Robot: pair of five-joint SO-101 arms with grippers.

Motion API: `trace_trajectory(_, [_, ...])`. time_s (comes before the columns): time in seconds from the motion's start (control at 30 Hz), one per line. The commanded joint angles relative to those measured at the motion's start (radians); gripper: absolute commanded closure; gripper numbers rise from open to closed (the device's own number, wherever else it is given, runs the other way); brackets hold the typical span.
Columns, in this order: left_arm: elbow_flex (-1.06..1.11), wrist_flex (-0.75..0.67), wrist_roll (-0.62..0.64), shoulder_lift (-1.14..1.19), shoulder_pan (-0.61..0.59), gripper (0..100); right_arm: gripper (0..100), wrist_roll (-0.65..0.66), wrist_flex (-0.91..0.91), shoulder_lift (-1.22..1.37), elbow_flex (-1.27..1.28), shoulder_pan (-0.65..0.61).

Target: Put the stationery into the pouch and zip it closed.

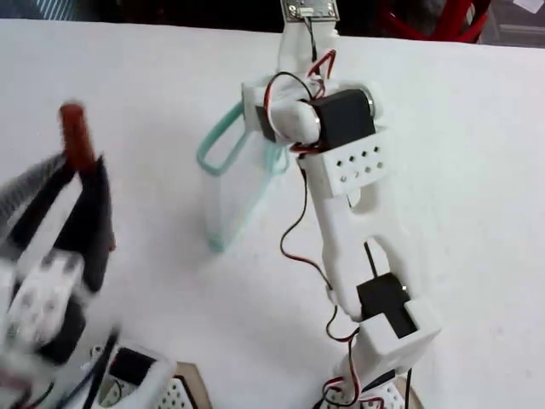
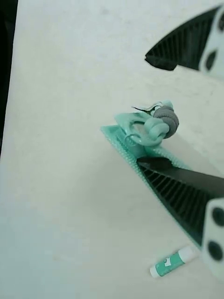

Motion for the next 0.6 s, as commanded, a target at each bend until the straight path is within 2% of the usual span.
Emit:
trace_trajectory(0.0, [0.334,-0.23,0.015,-0.18,0.044,98,70.1,-0.002,0.025,0.002,0.009,-0.001])
trace_trajectory(0.17, [0.861,-0.681,0.109,-0.367,0.044,98,70.1,0.0,0.025,0.002,0.009,-0.001])
trace_trajectory(0.27, [1.079,-0.971,0.126,-0.42,0.044,98,70.1,0.0,0.025,0.004,0.009,-0.001])
trace_trajectory(0.33, [1.168,-1.114,0.127,-0.407,0.044,98,70.1,0.0,0.025,0.004,0.009,-0.001])
trace_trajectory(0.4, [1.215,-1.197,0.129,-0.374,0.051,98,70.1,0.0,0.025,0.004,0.009,-0.001])
trace_trajectory(0.57, [1.189,-1.297,0.178,-0.245,0.059,98,70.1,0.0,0.025,0.004,0.009,-0.001])
